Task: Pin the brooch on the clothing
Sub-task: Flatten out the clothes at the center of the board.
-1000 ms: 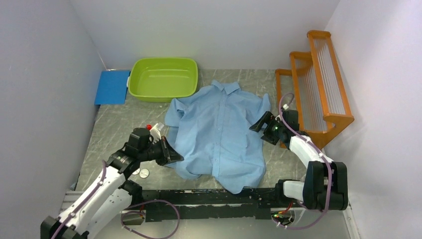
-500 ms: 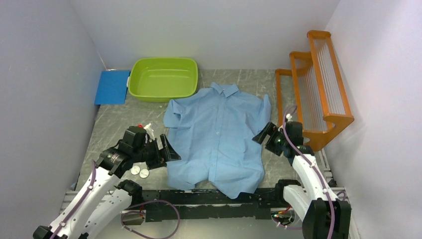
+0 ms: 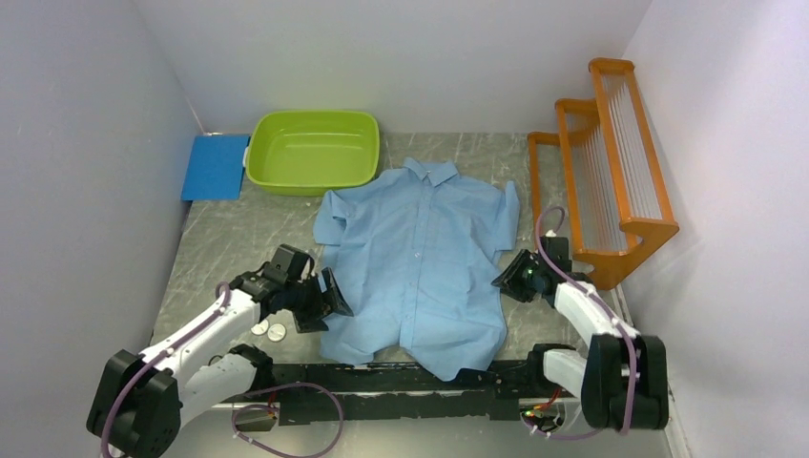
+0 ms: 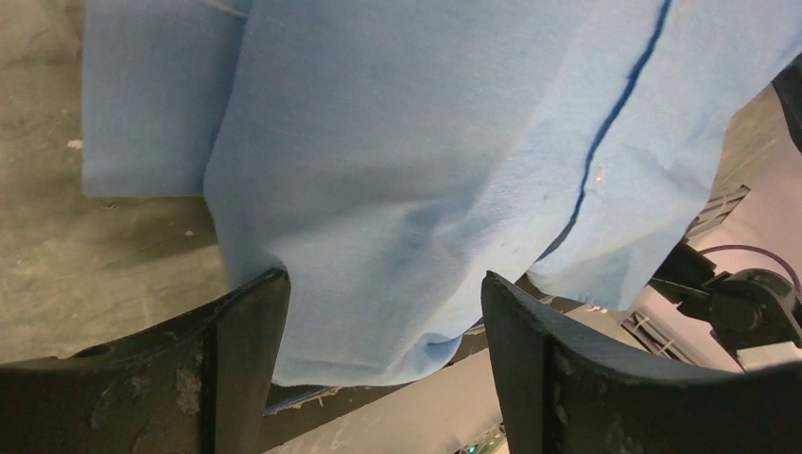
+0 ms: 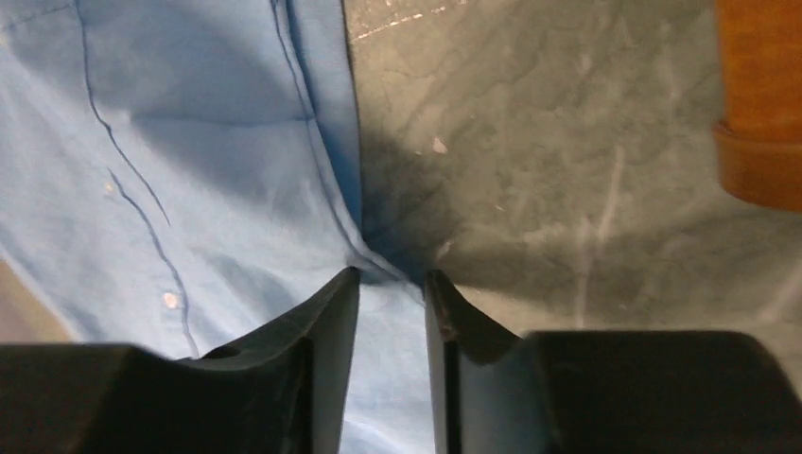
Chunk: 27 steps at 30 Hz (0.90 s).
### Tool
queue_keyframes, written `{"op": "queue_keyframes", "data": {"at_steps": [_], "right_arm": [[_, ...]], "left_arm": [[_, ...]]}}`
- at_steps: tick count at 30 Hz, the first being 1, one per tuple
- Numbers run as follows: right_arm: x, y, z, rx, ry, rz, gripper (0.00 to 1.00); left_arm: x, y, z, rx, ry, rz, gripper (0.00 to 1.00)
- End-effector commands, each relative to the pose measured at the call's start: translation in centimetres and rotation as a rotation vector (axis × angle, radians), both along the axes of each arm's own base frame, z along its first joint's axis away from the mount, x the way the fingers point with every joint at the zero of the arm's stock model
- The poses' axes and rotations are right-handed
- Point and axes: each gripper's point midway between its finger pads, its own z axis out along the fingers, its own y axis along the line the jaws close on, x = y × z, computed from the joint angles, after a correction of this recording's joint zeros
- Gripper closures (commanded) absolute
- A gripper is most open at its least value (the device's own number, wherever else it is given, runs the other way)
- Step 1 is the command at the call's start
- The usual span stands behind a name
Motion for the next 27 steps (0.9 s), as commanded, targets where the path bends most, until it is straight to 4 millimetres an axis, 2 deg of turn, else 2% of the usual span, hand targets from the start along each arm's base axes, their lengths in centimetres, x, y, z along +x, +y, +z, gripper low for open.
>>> {"op": "queue_keyframes", "data": {"at_steps": [1,2,4,6,8,11,15,16,17,19,20,23,25,27], "right_arm": [[4.6,1.0,3.2,0.047,-0.127,0.059,0.80],[5.0,1.0,3.5,0.047,-0.135,0.062,0.91],[6.0,0.9,4.7,0.042,-0.165,0.059,1.00],[6.8,0.6,5.9,0.031,-0.199,0.042,1.00],[7.5,0.2,7.4,0.018,-0.251,0.018,1.00],[8.5,-1.1,9.4,-0.039,-0.312,-0.041,1.00],[9.1,-2.4,10.8,-0.108,-0.336,-0.069,1.00],[9.1,-2.4,11.0,-0.114,-0.340,-0.053,0.97],[8.9,-2.1,11.0,-0.112,-0.339,-0.032,0.93],[8.3,-1.5,10.7,-0.098,-0.334,0.014,0.87],[7.8,-1.0,10.5,-0.084,-0.330,0.039,0.84],[6.3,0.7,9.9,-0.017,-0.331,0.126,0.72],[5.2,2.2,9.6,0.057,-0.340,0.184,0.63],[4.2,3.4,9.8,0.114,-0.367,0.226,0.58]], "left_arm": [[1.4,-1.5,1.7,-0.083,-0.091,-0.010,0.25],[1.3,-1.6,1.8,-0.096,-0.092,-0.018,0.32],[1.0,-2.2,2.2,-0.141,-0.097,-0.035,0.50],[0.8,-2.7,2.5,-0.180,-0.103,-0.045,0.68],[0.6,-2.7,2.8,-0.186,-0.111,-0.044,0.80],[0.6,-2.5,3.3,-0.184,-0.125,-0.042,0.95],[0.6,-1.7,3.5,-0.137,-0.141,-0.033,0.97],[0.6,-1.4,3.5,-0.117,-0.143,-0.028,0.94],[0.6,-1.0,3.5,-0.092,-0.146,-0.017,0.86],[0.8,0.0,3.5,-0.037,-0.154,0.016,0.63],[1.0,0.5,3.5,-0.014,-0.162,0.034,0.48],[2.0,1.5,3.6,0.032,-0.214,0.103,0.26],[2.9,2.3,3.4,0.067,-0.243,0.161,0.19],[4.1,3.0,3.2,0.116,-0.268,0.198,0.18]]}}
